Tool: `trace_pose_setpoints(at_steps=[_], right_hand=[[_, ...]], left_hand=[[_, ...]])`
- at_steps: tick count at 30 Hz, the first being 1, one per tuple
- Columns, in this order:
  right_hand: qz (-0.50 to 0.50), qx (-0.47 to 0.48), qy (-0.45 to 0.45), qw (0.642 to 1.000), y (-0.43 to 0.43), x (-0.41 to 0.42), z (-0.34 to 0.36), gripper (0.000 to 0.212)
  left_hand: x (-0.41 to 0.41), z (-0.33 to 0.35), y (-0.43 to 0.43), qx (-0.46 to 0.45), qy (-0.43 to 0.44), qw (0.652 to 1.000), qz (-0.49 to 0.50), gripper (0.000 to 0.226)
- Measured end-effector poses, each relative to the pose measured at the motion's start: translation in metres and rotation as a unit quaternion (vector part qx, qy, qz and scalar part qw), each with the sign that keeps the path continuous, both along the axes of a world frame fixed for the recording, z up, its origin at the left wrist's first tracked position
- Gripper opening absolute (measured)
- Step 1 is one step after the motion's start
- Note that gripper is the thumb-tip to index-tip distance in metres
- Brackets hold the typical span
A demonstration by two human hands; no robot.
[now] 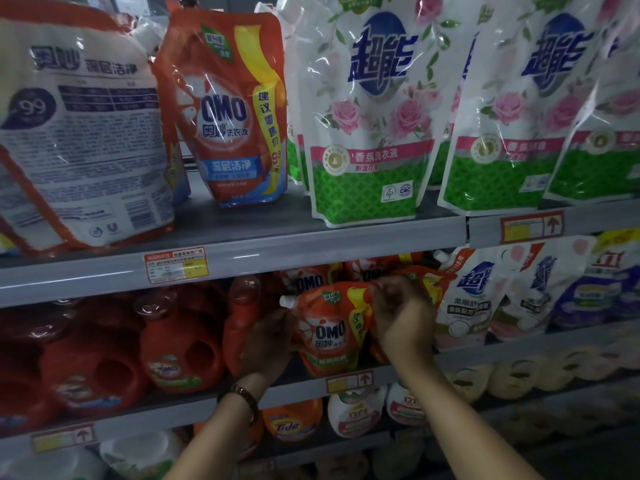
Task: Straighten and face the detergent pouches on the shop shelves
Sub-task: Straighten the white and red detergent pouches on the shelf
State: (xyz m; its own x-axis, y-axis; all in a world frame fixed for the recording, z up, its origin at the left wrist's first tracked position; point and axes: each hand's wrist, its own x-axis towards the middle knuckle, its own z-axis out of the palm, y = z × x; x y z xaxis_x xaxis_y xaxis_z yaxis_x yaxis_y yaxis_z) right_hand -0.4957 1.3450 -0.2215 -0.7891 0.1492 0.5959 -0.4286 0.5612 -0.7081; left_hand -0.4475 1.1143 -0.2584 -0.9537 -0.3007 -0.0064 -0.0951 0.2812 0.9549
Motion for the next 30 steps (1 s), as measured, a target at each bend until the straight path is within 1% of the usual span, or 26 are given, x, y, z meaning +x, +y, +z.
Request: trace_pose_setpoints(at_steps=[3, 6, 9, 11, 12, 13, 15, 16, 18, 21, 25, 30], right_hand=[[-0.003, -0.015, -0.011, 1.0, -0.002, 0.003, 0.002, 0.008], [-0.008, -0.027, -0.037, 0.999, -0.005, 0.009, 0.005, 0.009], [-0.008, -0.041, -0.05, 0.998, -0.011, 0.014, 0.012, 0.013], [0.002, -0.049, -0.056, 0.997, -0.014, 0.02, 0.018, 0.017], [0.014, -0.051, -0.061, 0.997, -0.016, 0.024, 0.021, 0.02], [0.029, -0.048, -0.071, 0.996, -0.017, 0.028, 0.026, 0.023], [0.066, -0.034, -0.103, 0.992, -0.021, 0.035, 0.037, 0.027], [0.085, -0.03, -0.119, 0.989, -0.023, 0.037, 0.043, 0.028], [0.114, -0.032, -0.141, 0.983, -0.027, 0.043, 0.054, 0.023], [0.141, -0.018, -0.143, 0.979, -0.034, 0.052, 0.075, 0.009], [0.217, -0.018, -0.166, 0.962, -0.045, 0.064, 0.103, 0.009], [0.256, -0.045, -0.15, 0.954, -0.059, 0.074, 0.141, 0.009]], left_hand=[[-0.005, -0.004, -0.006, -0.054, -0.014, 0.998, -0.01, 0.017], [0.001, 0.018, -0.004, -0.129, -0.037, 0.991, -0.013, 0.02], [0.006, 0.034, -0.005, -0.184, -0.046, 0.982, -0.003, 0.014], [0.013, 0.043, -0.005, -0.225, -0.041, 0.974, -0.005, 0.014], [0.018, 0.049, -0.005, -0.224, -0.036, 0.974, 0.002, 0.012], [0.024, 0.054, -0.006, -0.208, -0.021, 0.978, 0.004, 0.011], [0.036, 0.06, -0.009, -0.17, -0.006, 0.985, -0.003, 0.025], [0.043, 0.064, -0.01, -0.159, -0.015, 0.987, -0.009, 0.027], [0.053, 0.075, -0.011, -0.153, -0.034, 0.987, -0.028, 0.027], [0.062, 0.099, -0.007, -0.16, -0.026, 0.986, -0.048, 0.025], [0.074, 0.137, 0.004, -0.063, 0.009, 0.995, -0.077, 0.022], [0.081, 0.174, -0.001, 0.031, 0.04, 0.994, -0.092, 0.021]])
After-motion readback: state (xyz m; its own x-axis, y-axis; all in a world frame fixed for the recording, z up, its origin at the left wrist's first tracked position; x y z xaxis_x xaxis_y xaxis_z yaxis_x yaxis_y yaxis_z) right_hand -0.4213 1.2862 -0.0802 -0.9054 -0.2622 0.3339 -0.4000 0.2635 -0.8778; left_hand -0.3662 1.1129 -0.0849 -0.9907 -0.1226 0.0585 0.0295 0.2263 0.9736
